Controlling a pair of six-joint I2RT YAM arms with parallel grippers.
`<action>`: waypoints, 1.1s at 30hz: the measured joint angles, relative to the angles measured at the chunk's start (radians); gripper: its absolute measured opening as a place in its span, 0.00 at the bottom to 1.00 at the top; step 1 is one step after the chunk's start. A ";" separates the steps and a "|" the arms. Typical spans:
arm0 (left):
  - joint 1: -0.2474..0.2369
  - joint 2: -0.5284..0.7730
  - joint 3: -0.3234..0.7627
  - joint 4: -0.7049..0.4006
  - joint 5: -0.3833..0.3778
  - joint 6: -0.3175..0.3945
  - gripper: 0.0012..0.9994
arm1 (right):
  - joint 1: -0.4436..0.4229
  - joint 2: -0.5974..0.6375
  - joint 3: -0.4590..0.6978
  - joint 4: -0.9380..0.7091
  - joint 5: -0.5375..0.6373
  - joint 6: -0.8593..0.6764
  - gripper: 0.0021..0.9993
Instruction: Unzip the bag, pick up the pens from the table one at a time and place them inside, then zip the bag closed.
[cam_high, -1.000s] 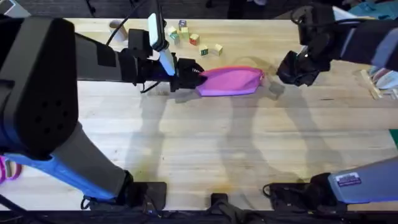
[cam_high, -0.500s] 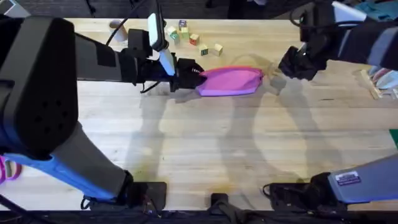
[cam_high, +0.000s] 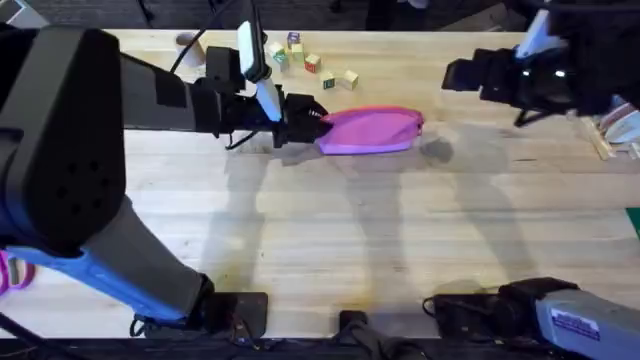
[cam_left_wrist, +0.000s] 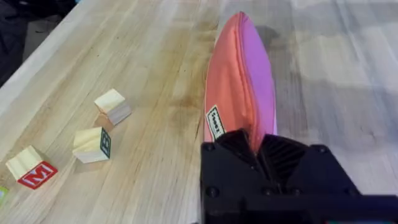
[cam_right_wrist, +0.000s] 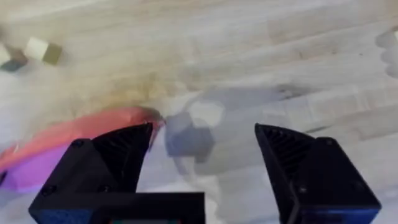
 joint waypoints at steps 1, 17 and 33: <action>0.000 0.000 0.000 0.000 0.000 0.000 0.04 | 0.003 -0.022 0.000 -0.021 0.000 -0.006 1.00; 0.005 0.000 0.001 0.004 0.026 -0.004 0.95 | 0.030 -0.222 0.000 -0.127 0.000 -0.019 1.00; 0.005 -0.013 0.001 -0.019 0.010 -0.003 1.00 | 0.030 -0.222 0.000 -0.127 0.000 -0.022 1.00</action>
